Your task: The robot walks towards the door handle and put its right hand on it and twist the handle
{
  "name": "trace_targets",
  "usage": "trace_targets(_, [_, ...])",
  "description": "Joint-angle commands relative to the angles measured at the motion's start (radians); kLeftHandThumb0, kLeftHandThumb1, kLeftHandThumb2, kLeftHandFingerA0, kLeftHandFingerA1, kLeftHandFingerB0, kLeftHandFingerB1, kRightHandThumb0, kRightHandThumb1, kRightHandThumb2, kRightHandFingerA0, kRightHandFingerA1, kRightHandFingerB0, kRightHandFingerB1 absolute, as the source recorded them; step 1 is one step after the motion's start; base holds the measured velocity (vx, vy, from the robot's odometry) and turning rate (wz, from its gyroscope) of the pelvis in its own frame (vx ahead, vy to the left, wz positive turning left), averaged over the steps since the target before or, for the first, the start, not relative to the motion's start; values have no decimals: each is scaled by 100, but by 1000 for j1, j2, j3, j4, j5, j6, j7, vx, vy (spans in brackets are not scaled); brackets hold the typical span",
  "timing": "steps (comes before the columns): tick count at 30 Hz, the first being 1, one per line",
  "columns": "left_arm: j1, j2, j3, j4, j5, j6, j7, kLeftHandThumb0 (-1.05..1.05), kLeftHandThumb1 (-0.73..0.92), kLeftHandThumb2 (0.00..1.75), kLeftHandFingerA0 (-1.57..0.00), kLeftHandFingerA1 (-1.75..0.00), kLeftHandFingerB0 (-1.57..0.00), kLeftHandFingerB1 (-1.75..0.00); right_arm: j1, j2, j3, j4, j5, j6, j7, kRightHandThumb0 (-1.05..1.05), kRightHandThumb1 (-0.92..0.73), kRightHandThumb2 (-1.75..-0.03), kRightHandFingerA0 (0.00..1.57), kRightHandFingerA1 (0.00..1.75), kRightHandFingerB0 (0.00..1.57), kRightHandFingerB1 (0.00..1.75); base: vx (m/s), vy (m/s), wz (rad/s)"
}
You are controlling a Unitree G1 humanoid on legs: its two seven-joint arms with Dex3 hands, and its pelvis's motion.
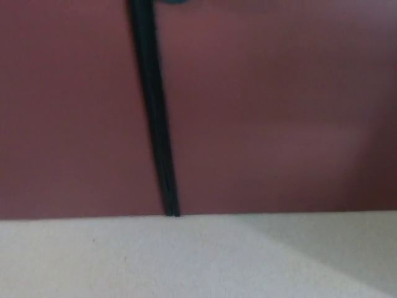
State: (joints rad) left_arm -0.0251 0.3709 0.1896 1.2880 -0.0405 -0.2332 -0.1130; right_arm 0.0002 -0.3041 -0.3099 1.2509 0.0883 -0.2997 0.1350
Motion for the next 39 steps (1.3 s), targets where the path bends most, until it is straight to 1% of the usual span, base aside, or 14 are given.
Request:
trace_targets(1, [4, 13, -12, 3, 25, -23, 14, -4, 46, 88, -30, -54, -17, -48, -12, 2, 16, 12, -10, 13, -9, -52, -55, -57, 33, 35, 29, 31, 232, -168, 6])
trace_targets(9, [29, 15, -14, 11, 29, -32, 3, -5, 46, 88, -29, -53, -17, -48, 23, 3, 29, 13, -4, -5, 7, -53, -55, -57, 34, 35, 29, 32, 163, -55, -4])
trace_targets(15, [34, 16, -15, 10, 35, -39, -3, -6, 46, 88, -28, -53, -17, -48, 28, 4, 35, 14, -5, -7, 11, -53, -55, -57, 35, 35, 29, 32, 241, 116, 9])
trace_targets(16, [32, 18, -21, 8, 41, -43, 1, -6, 46, 88, -28, -53, -17, -48, 28, 4, 33, 14, -2, -6, 18, -59, -45, -74, 30, 46, 25, 42, 221, 145, -6])
trace_targets(25, [10, 18, -26, 10, 46, -21, 15, -7, 45, 88, -28, -53, -17, -48, 21, 6, 32, 16, 1, -1, 23, -59, -45, -75, 31, 46, 26, 42, 107, -11, 4])
trace_targets(26, [9, 20, -26, 10, 46, -22, 14, -7, 45, 88, -28, -53, -17, -48, 21, 7, 31, 17, 2, -1, 24, -53, -54, -57, 36, 36, 31, 32, 14, -182, -61])
trace_targets(29, [4, 24, -34, 9, 55, -20, 19, -7, 45, 88, -28, -53, -17, -48, 19, 10, 32, 17, 2, 0, 22, -53, -54, -57, 36, 36, 31, 32, 5, 140, -27])
trace_targets(30, [4, 22, -31, 9, 51, -22, 16, -7, 45, 88, -28, -53, -16, -47, 17, 10, 34, 18, -1, 3, 16, -59, -45, -75, 31, 46, 26, 42, 96, -46, -3])
trace_targets(35, [5, 21, -27, 10, 49, -22, 10, -7, 46, 88, -28, -53, -16, -47, 25, 11, 39, 22, -6, -3, 8, -59, -45, -75, 31, 46, 26, 42, 18, -5, 0])
trace_targets(38, [4, 21, -27, 11, 49, -20, 5, -7, 46, 88, -28, -53, -16, -47, 27, 11, 44, 22, -8, -5, 8, -58, -45, -74, 31, 46, 26, 42, 51, 71, -7])
trace_targets(39, [1, 22, -27, 9, 50, -20, 4, -7, 46, 88, -28, -53, -16, -47, 25, 12, 44, 22, -8, -4, 7, -53, -55, -57, 36, 36, 30, 32, 58, 116, -8])
